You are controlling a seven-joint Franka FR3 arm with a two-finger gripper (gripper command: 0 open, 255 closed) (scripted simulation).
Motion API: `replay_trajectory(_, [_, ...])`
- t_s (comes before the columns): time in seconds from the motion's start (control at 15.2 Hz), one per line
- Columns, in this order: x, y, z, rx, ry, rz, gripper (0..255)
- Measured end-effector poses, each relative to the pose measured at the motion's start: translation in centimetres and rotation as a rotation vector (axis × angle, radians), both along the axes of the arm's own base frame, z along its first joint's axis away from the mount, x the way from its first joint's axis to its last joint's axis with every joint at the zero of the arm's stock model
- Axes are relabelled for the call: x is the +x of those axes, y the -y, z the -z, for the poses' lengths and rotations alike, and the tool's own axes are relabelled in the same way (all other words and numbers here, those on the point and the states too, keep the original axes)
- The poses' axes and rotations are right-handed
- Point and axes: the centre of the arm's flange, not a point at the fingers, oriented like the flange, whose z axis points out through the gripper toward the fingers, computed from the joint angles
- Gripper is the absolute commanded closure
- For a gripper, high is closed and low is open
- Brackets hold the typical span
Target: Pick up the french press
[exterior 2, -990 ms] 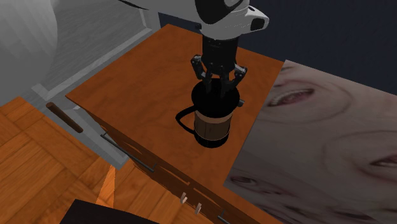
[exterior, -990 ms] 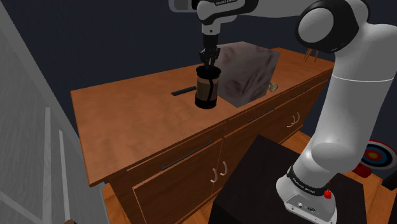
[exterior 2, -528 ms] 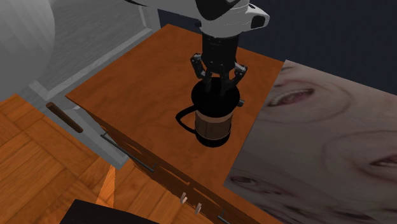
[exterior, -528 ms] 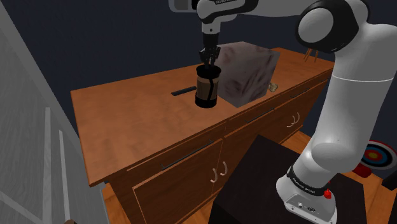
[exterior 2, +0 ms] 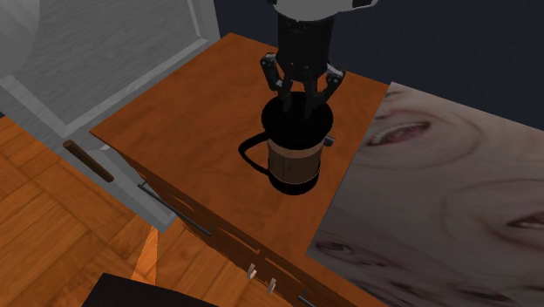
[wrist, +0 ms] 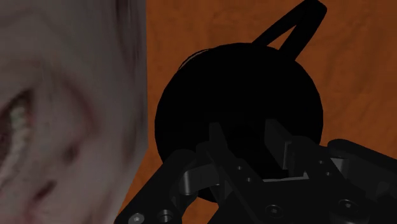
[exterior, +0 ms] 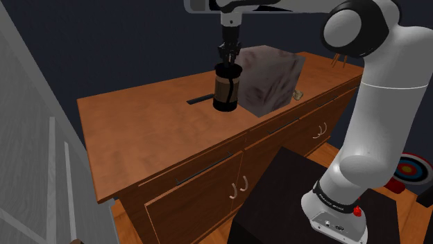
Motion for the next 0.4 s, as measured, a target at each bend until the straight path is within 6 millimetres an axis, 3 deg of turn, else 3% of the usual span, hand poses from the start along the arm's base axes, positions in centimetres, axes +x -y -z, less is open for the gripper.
replay_trajectory(0.4, [0.1, -0.1, -2.9, 0.0, 0.0, 0.0, 255])
